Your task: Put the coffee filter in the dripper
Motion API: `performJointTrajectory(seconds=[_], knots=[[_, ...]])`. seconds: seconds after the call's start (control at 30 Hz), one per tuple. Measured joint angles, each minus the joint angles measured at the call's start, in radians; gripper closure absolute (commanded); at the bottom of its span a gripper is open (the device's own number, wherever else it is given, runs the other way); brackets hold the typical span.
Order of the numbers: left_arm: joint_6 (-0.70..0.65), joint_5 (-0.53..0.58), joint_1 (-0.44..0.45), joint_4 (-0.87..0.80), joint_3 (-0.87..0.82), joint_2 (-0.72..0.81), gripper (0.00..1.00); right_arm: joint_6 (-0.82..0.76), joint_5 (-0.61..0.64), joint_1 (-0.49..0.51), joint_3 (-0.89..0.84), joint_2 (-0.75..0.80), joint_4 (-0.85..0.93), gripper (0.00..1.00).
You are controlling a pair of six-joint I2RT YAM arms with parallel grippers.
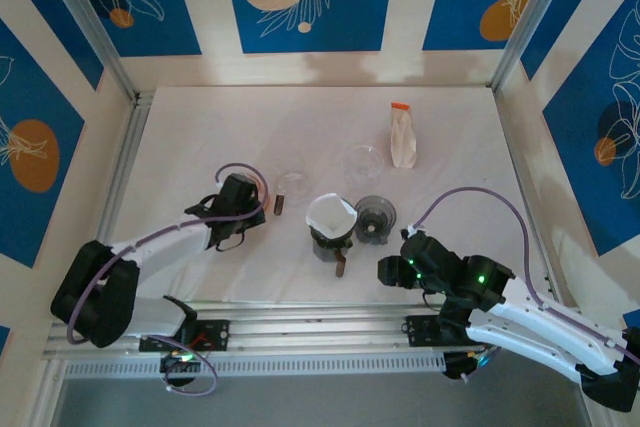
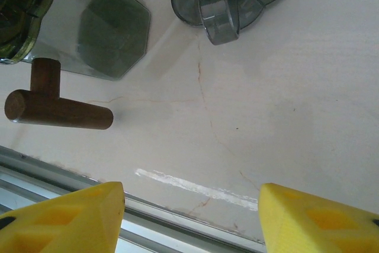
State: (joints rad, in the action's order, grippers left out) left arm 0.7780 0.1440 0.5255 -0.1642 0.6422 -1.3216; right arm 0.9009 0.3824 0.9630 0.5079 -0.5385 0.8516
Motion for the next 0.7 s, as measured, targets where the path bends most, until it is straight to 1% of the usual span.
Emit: performJointTrajectory(seconds=[0.07,0.13,0.2,0.4,0.53,0.63,0.7], knots=[[0.003,0.000,0.000,-0.001,-0.012,0.016,1.00,0.000,-0.006,0.000,-0.003,0.000,-0.010,0.38],[0.011,0.000,-0.001,-0.012,-0.029,0.045,1.00,0.000,-0.017,0.000,-0.018,-0.002,-0.031,0.40],[0.023,-0.001,-0.001,-0.038,-0.040,0.077,1.00,-0.001,-0.034,0.000,-0.037,-0.011,-0.060,0.41],[0.066,0.001,0.016,-0.143,-0.084,0.230,1.00,-0.025,-0.108,0.000,-0.095,-0.124,-0.210,0.41],[0.109,0.019,0.061,-0.230,-0.116,0.335,1.00,-0.049,-0.135,-0.010,-0.119,-0.198,-0.301,0.48],[0.143,0.025,0.111,-0.290,-0.137,0.383,1.00,-0.070,-0.155,-0.032,-0.133,-0.231,-0.366,0.55],[0.164,0.027,0.136,-0.323,-0.148,0.407,1.00,-0.086,-0.168,-0.053,-0.143,-0.251,-0.405,0.57]])
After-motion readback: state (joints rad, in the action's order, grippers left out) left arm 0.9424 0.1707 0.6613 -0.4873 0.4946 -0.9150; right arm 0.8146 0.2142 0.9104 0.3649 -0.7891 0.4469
